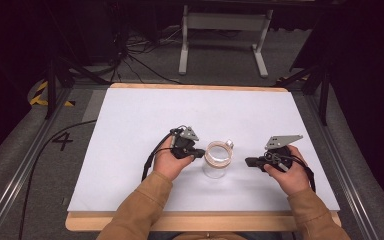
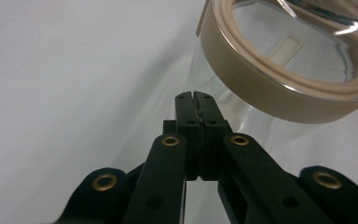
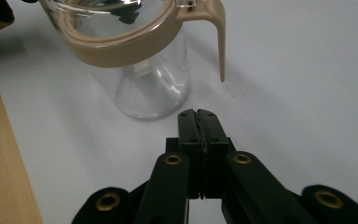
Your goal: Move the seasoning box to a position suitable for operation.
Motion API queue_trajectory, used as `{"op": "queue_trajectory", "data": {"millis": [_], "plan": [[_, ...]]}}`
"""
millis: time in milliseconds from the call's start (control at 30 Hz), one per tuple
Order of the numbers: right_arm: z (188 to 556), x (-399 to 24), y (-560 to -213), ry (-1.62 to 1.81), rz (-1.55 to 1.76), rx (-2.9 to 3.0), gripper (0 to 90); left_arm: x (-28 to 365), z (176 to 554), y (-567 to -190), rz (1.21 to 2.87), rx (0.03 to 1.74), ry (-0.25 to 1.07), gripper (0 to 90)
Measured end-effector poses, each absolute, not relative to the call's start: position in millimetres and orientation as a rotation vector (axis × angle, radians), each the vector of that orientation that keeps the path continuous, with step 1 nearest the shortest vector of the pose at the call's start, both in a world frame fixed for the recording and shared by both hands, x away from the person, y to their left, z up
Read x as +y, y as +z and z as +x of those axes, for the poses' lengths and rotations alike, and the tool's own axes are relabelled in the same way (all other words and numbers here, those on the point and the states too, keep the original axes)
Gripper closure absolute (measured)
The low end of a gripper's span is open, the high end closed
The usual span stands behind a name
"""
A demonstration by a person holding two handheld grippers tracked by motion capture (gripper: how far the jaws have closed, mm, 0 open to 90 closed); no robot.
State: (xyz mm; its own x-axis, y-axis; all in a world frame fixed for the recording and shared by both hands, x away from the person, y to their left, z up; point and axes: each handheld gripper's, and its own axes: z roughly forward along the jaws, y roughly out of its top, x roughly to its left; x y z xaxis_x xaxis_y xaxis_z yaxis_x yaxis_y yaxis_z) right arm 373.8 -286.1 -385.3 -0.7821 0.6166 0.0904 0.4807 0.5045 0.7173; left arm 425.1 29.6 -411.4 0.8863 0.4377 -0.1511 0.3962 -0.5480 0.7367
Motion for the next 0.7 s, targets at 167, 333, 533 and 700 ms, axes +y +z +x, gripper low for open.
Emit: {"op": "queue_trajectory", "data": {"millis": [167, 333, 533, 700], "plan": [[374, -291, -382, 1.155, 0.958, 2.551, 90.0, 29, 422, -408, 2.241, 0.581, 0.070, 89.8], [375, -293, -381, 1.160, 0.958, 2.544, 90.0, 26, 417, -406, 2.272, 0.555, 0.056, 89.8], [376, -294, -379, 1.167, 0.956, 2.538, 90.0, 21, 409, -404, 2.305, 0.519, 0.032, 89.8], [376, -296, -378, 1.177, 0.964, 2.533, 90.0, 15, 403, -402, 2.332, 0.478, 0.024, 89.8]]}}
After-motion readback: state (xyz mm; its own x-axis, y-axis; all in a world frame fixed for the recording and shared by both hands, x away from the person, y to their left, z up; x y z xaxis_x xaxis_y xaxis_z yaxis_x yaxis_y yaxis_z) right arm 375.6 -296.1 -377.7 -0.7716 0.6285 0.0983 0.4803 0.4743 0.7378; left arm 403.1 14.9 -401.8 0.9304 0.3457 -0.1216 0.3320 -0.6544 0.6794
